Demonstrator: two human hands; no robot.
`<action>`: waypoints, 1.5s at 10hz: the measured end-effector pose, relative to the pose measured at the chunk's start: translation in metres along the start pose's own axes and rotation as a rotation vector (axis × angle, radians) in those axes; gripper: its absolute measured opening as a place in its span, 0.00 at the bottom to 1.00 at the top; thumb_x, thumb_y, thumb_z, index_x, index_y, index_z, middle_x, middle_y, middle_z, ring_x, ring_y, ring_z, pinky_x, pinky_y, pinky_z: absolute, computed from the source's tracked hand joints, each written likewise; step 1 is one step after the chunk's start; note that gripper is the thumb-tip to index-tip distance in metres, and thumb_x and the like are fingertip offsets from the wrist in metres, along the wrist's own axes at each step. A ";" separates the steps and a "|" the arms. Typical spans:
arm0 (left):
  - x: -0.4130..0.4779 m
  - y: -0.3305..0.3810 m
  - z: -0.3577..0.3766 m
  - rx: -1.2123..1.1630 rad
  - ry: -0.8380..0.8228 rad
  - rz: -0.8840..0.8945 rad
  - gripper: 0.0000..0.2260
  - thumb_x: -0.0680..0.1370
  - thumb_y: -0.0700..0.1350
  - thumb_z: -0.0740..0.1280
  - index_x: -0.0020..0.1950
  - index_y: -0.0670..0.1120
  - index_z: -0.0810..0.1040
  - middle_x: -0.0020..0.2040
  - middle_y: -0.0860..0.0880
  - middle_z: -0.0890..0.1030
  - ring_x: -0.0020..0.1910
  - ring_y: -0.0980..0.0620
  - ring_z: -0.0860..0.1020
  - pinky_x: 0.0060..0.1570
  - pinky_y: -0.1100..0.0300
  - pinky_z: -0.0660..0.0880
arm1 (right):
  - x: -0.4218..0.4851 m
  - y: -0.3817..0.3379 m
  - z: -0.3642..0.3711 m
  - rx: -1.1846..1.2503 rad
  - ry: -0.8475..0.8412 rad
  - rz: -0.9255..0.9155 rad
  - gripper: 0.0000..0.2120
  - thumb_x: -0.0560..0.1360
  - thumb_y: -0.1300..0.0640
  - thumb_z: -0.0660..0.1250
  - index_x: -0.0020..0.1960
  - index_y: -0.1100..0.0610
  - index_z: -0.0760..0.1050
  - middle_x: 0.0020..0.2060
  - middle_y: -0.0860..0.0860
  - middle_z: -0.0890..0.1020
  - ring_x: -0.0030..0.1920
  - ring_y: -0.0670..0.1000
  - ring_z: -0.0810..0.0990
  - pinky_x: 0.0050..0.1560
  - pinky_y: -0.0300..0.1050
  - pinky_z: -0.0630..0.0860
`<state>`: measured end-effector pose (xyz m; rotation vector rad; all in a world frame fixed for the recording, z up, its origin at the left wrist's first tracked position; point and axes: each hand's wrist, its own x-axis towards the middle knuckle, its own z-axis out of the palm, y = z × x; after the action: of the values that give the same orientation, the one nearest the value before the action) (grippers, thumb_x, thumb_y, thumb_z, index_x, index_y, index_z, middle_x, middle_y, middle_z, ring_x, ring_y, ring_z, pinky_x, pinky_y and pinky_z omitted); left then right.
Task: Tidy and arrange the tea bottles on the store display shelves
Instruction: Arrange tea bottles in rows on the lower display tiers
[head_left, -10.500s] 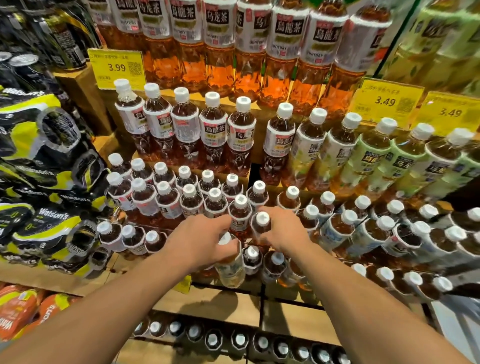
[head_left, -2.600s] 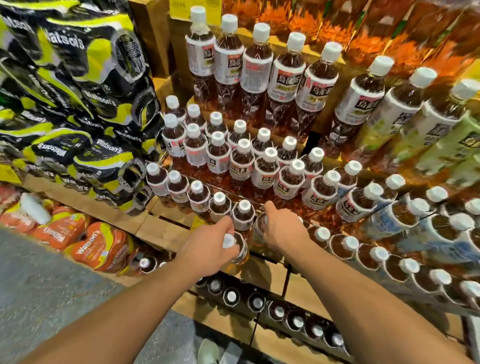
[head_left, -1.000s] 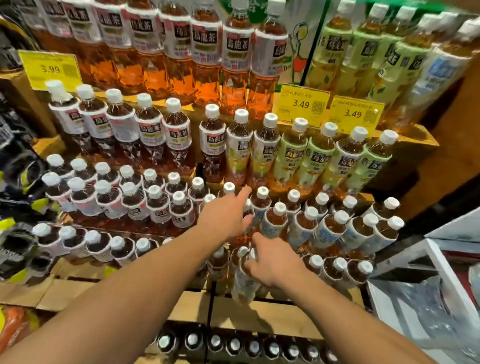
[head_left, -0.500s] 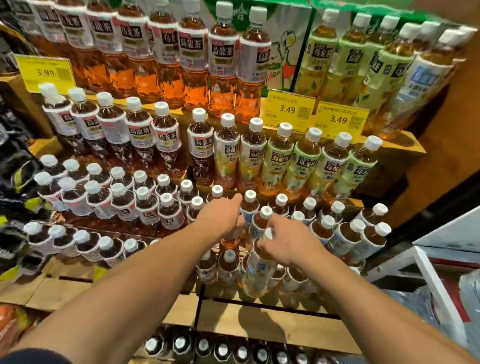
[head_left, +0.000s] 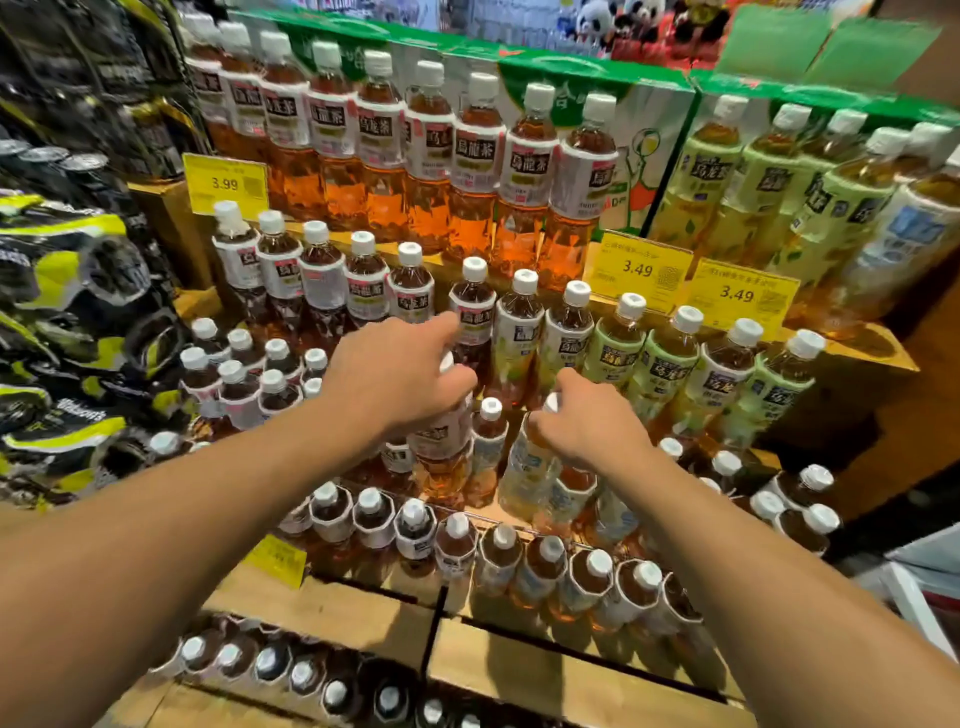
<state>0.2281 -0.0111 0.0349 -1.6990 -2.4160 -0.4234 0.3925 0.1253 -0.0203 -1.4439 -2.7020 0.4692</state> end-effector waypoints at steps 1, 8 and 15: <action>-0.033 -0.031 -0.007 0.017 -0.005 -0.062 0.12 0.75 0.58 0.62 0.45 0.50 0.67 0.29 0.49 0.73 0.31 0.45 0.73 0.27 0.56 0.66 | 0.016 -0.002 0.022 -0.001 -0.023 0.015 0.13 0.78 0.47 0.61 0.56 0.55 0.66 0.42 0.55 0.77 0.43 0.59 0.78 0.37 0.49 0.74; -0.131 -0.122 0.065 0.017 -0.329 -0.295 0.10 0.77 0.59 0.60 0.47 0.54 0.64 0.29 0.49 0.72 0.28 0.52 0.72 0.27 0.55 0.68 | 0.055 -0.007 0.103 -0.152 -0.216 -0.001 0.12 0.78 0.51 0.61 0.57 0.55 0.65 0.42 0.55 0.78 0.42 0.59 0.76 0.40 0.50 0.76; -0.194 -0.393 0.145 -0.040 -0.657 -0.319 0.09 0.76 0.51 0.63 0.48 0.51 0.63 0.34 0.51 0.68 0.37 0.45 0.69 0.35 0.52 0.66 | 0.126 0.159 0.133 -0.312 -0.035 -0.020 0.11 0.72 0.47 0.66 0.50 0.53 0.74 0.33 0.55 0.76 0.35 0.60 0.76 0.41 0.53 0.78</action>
<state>-0.0696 -0.2621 -0.2133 -1.6572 -3.1753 0.0823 0.4261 0.2785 -0.2058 -1.4826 -2.9163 0.0719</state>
